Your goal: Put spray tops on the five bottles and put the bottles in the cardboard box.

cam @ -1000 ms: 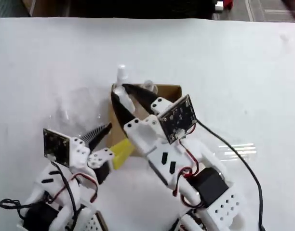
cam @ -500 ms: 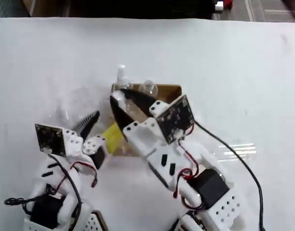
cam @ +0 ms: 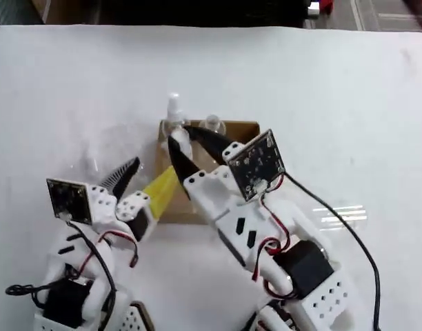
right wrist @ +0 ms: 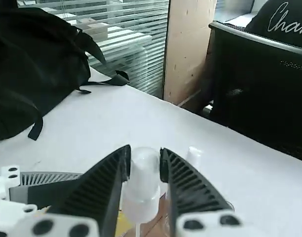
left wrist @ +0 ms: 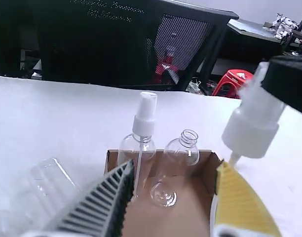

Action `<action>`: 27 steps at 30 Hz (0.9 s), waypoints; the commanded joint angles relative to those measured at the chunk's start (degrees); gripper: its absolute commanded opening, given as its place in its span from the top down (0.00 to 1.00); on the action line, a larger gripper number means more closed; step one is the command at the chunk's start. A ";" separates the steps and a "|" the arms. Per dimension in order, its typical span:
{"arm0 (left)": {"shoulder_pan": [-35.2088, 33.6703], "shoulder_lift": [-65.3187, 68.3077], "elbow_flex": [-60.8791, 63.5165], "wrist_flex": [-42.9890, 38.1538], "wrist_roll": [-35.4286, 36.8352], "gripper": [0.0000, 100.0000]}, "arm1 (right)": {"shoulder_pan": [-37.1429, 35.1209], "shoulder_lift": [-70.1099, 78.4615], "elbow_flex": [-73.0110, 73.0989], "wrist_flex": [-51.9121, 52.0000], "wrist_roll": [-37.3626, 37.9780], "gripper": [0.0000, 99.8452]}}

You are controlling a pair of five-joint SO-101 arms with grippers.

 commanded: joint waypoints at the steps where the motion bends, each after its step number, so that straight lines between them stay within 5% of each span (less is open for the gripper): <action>1: 0.04 -0.48 -0.53 -1.32 0.35 0.75 | 0.57 -0.04 -2.81 -1.54 -0.18 0.98; 27: 3.56 -0.48 1.41 -2.46 0.26 0.75 | -3.82 -0.48 -1.23 0.22 0.26 0.98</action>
